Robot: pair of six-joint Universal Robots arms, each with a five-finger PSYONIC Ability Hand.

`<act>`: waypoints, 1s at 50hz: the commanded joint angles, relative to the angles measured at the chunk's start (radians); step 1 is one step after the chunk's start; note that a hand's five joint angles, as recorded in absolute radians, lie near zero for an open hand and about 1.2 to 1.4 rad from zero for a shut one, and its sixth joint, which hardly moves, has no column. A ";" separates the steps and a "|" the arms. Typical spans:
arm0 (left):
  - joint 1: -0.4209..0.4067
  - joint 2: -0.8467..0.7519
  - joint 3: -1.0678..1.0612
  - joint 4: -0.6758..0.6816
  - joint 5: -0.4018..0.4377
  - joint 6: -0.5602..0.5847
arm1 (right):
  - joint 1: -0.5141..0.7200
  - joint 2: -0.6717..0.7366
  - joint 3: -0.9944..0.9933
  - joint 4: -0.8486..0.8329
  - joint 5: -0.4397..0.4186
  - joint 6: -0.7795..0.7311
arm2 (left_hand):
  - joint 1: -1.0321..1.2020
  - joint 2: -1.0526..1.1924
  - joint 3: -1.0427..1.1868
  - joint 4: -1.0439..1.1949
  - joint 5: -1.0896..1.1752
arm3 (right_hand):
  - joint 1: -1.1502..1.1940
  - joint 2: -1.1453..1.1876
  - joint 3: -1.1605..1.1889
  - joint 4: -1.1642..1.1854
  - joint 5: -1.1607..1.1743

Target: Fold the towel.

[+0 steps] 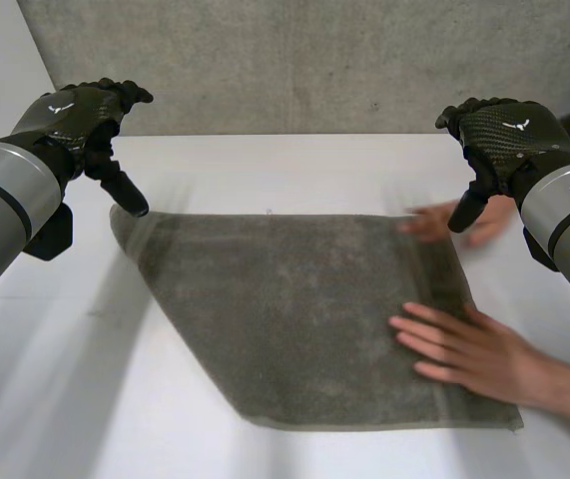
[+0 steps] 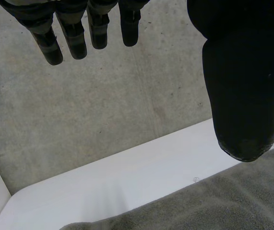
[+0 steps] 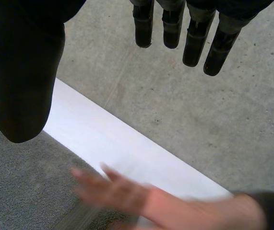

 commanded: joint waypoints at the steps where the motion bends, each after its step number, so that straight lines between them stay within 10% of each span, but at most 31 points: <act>1: 0.000 0.000 0.000 0.000 0.000 0.000 | 0.000 0.000 0.000 0.000 0.000 0.000 | 0.004 0.010 0.010 0.009 -0.020 | -0.061 -0.073 -0.065 -0.082 -0.060; 18: -0.003 -0.005 -0.014 -0.002 0.002 0.002 | -0.005 0.000 -0.015 0.018 -0.009 -0.011 | 0.010 0.016 0.016 0.015 -0.014 | -0.061 -0.073 -0.065 -0.082 -0.060; 32: -0.091 0.026 -0.218 0.023 0.049 0.022 | -0.029 -0.014 0.212 0.215 -0.207 -0.193 | 0.033 0.039 0.039 0.039 0.010 | -0.061 -0.073 -0.065 -0.082 -0.060; 50: -0.083 -0.012 -0.423 0.276 0.051 0.023 | -0.275 -0.060 0.708 -0.084 -0.436 -0.442 | 0.030 0.037 0.036 0.036 0.007 | -0.061 -0.073 -0.065 -0.082 -0.060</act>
